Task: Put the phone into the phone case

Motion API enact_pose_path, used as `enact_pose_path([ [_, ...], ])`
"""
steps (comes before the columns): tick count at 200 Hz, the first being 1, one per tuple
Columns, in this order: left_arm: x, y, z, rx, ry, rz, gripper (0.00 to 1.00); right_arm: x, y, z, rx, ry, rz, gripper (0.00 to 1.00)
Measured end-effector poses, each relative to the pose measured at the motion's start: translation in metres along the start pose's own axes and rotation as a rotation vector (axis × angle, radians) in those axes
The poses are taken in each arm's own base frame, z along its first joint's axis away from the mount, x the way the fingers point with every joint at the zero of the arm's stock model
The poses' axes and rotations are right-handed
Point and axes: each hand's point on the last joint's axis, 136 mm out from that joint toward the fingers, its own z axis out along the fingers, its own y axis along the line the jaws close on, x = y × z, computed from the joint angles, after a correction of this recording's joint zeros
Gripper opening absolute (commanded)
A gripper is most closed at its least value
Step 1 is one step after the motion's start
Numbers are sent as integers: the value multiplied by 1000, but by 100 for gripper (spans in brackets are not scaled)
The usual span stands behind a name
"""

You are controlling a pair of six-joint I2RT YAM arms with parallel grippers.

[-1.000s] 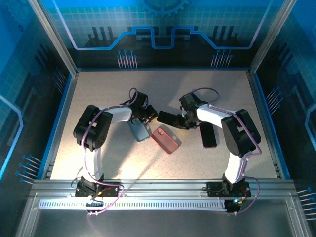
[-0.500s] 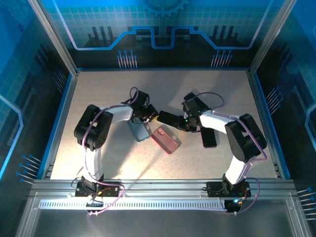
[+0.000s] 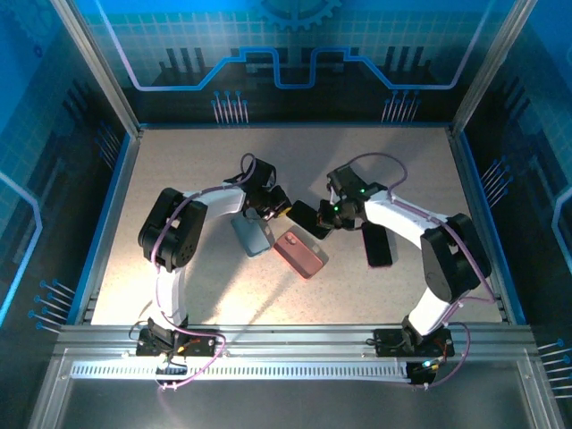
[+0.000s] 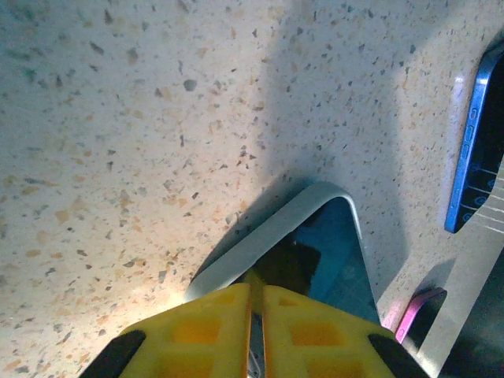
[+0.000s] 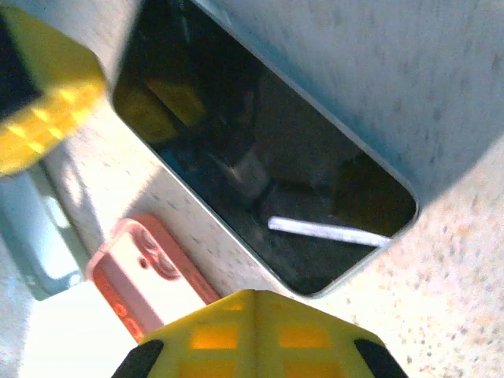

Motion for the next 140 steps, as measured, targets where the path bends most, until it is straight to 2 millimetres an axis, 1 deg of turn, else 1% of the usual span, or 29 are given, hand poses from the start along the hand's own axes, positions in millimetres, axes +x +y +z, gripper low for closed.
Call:
enact_pose_path([
  [9,0,0,0,-3,0,-1,13,-8,1,-6,-6,-18,-11,0],
  [24,0,0,-1,-5,2,-3,13,-15,-2,-9,-5,-25,-25,0],
  [36,0,-1,-1,-6,3,-2,13,-17,-9,-10,1,-20,-29,0],
  [55,2,-5,-1,-3,6,4,13,-19,-27,-6,29,-1,-19,0],
  [70,5,-7,0,-2,10,10,13,-18,-37,0,44,24,-17,0],
  [96,10,-9,2,-2,18,19,13,-13,-48,10,62,65,-19,0],
  [140,12,-6,5,-10,24,17,13,-7,-52,20,66,101,-27,0],
])
